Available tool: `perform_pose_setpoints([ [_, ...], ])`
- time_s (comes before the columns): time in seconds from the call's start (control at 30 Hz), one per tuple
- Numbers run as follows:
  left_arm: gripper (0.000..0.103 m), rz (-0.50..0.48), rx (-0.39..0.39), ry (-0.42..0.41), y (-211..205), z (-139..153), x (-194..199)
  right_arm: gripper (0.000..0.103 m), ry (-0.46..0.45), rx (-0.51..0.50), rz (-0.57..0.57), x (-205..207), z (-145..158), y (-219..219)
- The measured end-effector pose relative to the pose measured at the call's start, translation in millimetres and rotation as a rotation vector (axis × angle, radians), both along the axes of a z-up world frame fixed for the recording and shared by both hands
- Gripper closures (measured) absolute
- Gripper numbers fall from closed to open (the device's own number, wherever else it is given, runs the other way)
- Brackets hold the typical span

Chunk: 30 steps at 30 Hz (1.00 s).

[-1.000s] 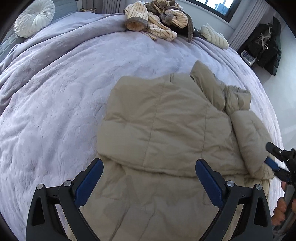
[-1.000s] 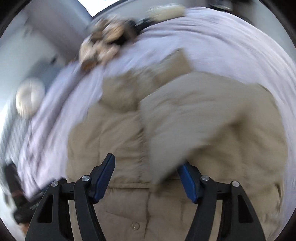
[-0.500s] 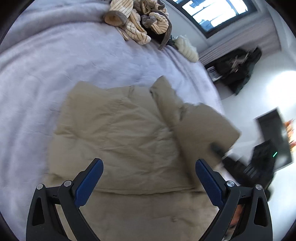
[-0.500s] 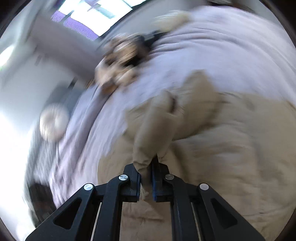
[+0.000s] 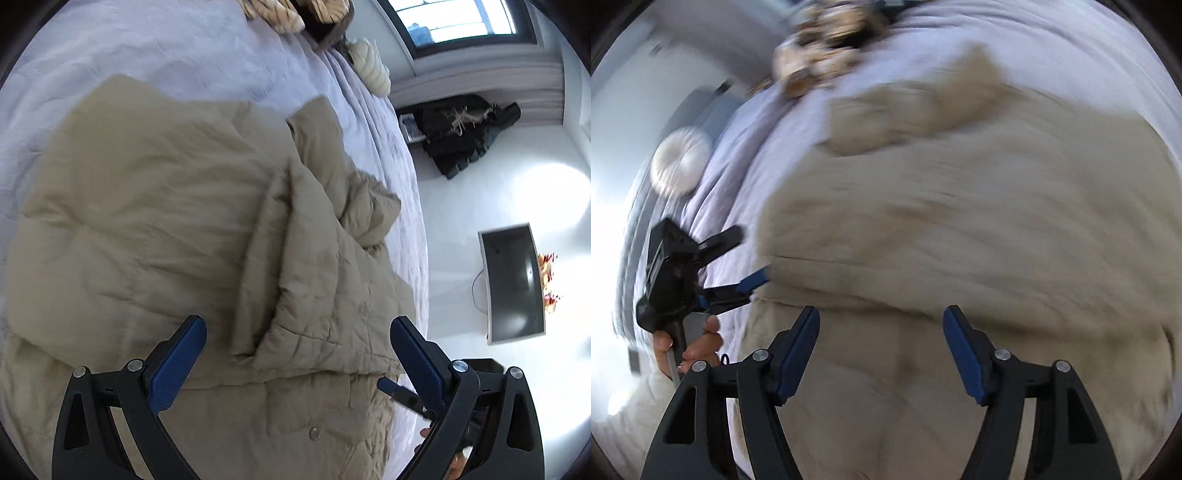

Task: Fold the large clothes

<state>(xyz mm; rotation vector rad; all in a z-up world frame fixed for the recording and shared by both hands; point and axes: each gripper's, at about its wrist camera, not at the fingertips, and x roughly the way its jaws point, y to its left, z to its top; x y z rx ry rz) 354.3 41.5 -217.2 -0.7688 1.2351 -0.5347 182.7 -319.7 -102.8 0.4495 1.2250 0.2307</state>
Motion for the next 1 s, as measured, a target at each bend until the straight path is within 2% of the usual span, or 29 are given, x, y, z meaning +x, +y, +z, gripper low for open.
perform_pose_setpoints([
  [0.13, 0.005, -0.049, 0.069, -0.004, -22.3, -2.5, 6.0, 0.030, 0.042, 0.119, -0.252, -22.7, -18.3, -81.7],
  [0.17, 0.020, -0.059, 0.078, -0.007, -26.8, -1.4, 7.3, 0.030, 0.031, 0.173, -0.318, -25.7, -21.9, -99.3],
  [0.2, 0.040, -0.072, 0.084, -0.004, -30.8, -0.8, 8.9, 0.030, 0.016, 0.237, -0.402, -27.7, -26.3, -119.0],
  [0.23, 0.050, -0.079, 0.088, 0.002, -33.1, -1.2, 9.8, 0.030, 0.002, 0.279, -0.453, -27.3, -28.8, -131.1],
  [0.27, 0.073, -0.080, 0.084, -0.001, -32.9, -0.7, 7.7, 0.033, -0.014, 0.307, -0.492, -25.6, -29.3, -141.1],
  [0.3, 0.085, -0.084, 0.080, -0.011, -32.4, 0.9, 5.0, 0.039, -0.029, 0.309, -0.514, -22.2, -28.1, -148.2],
  [0.33, 0.085, -0.089, 0.088, -0.036, -32.0, 6.2, 1.7, 0.070, -0.036, 0.283, -0.521, -18.9, -25.2, -152.3],
  [0.37, 0.085, -0.095, 0.100, -0.066, -30.5, 12.2, -3.9, 0.095, -0.037, 0.260, -0.520, -15.9, -22.2, -154.9],
  [0.43, 0.085, -0.114, 0.123, -0.103, -30.7, 18.8, -12.3, 0.098, -0.061, 0.209, -0.502, -15.8, -14.0, -156.6],
  [0.5, 0.085, -0.127, 0.164, -0.099, -30.8, 12.7, -14.0, 0.098, -0.066, 0.165, -0.464, -19.1, -13.1, -150.9],
  [0.57, 0.085, -0.131, 0.212, -0.069, -31.5, -2.1, -11.2, 0.098, -0.045, 0.122, -0.447, -20.5, -20.8, -152.6],
  [0.67, 0.085, -0.131, 0.251, -0.068, -33.4, -7.7, -9.2, 0.098, -0.015, 0.122, -0.439, -23.0, -41.4, -154.2],
  [0.8, 0.084, -0.131, 0.326, -0.065, -30.8, 11.1, -13.8, 0.098, -0.022, 0.125, -0.444, -20.1, -46.1, -151.1],
  [0.9, 0.084, -0.113, 0.418, -0.094, -20.5, 33.5, -21.4, 0.094, 0.006, 0.132, -0.431, -22.1, -40.7, -153.1],
  [1.0, 0.084, -0.097, 0.434, -0.128, -13.3, 53.6, -22.0, 0.092, 0.050, 0.116, -0.356, -30.7, -26.5, -151.4],
])
